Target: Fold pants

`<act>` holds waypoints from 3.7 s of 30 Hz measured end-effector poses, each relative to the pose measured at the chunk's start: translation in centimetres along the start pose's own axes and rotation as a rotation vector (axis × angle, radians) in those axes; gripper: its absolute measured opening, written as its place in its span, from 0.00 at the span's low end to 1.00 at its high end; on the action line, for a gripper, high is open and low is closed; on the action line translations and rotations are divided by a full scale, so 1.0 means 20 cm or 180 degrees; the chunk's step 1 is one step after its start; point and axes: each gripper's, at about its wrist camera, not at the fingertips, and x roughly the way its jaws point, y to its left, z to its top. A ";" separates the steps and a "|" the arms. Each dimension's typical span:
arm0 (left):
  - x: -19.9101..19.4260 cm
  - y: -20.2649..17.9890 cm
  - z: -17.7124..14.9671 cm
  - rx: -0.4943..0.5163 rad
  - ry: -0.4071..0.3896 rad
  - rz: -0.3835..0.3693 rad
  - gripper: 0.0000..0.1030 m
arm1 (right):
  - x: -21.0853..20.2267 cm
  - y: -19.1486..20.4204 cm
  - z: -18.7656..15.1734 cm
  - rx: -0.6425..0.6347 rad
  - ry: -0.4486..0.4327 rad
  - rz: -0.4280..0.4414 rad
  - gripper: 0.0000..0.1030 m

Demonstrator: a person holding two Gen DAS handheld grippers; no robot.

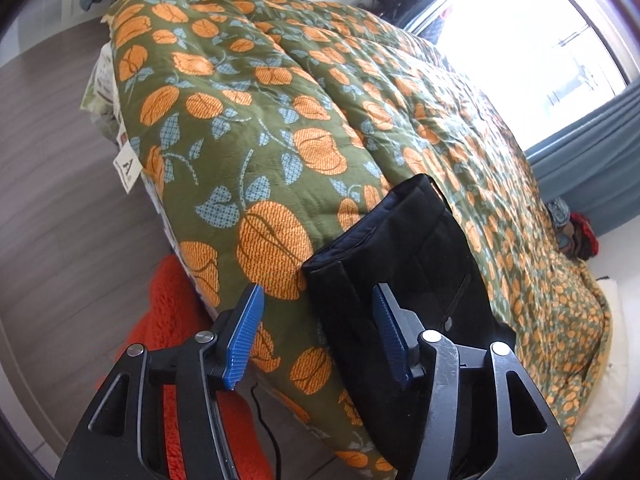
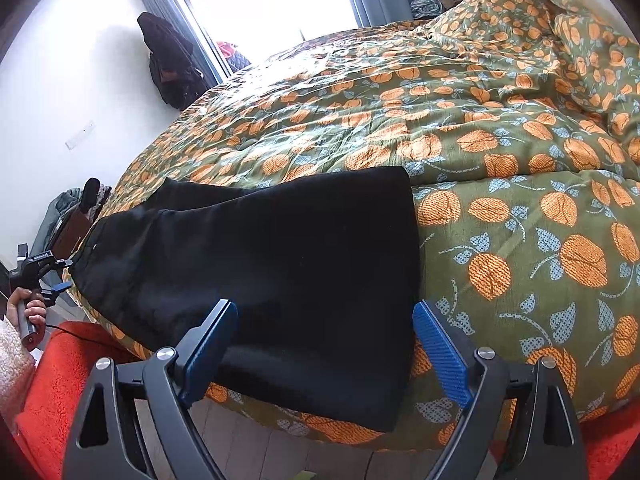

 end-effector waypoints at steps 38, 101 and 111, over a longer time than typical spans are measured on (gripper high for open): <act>-0.02 -1.46 -1.38 0.2962 0.0938 -0.1152 0.25 | -0.10 -0.12 0.06 0.0353 -0.0315 0.0003 0.86; -0.06 -1.26 -1.04 0.3024 0.0376 -0.0713 0.83 | 0.43 0.40 0.37 0.0514 0.1098 0.1771 0.19; -0.19 -1.25 -0.96 0.2874 0.0241 -0.0812 0.83 | 0.04 0.23 0.46 0.0594 0.0724 0.1924 0.18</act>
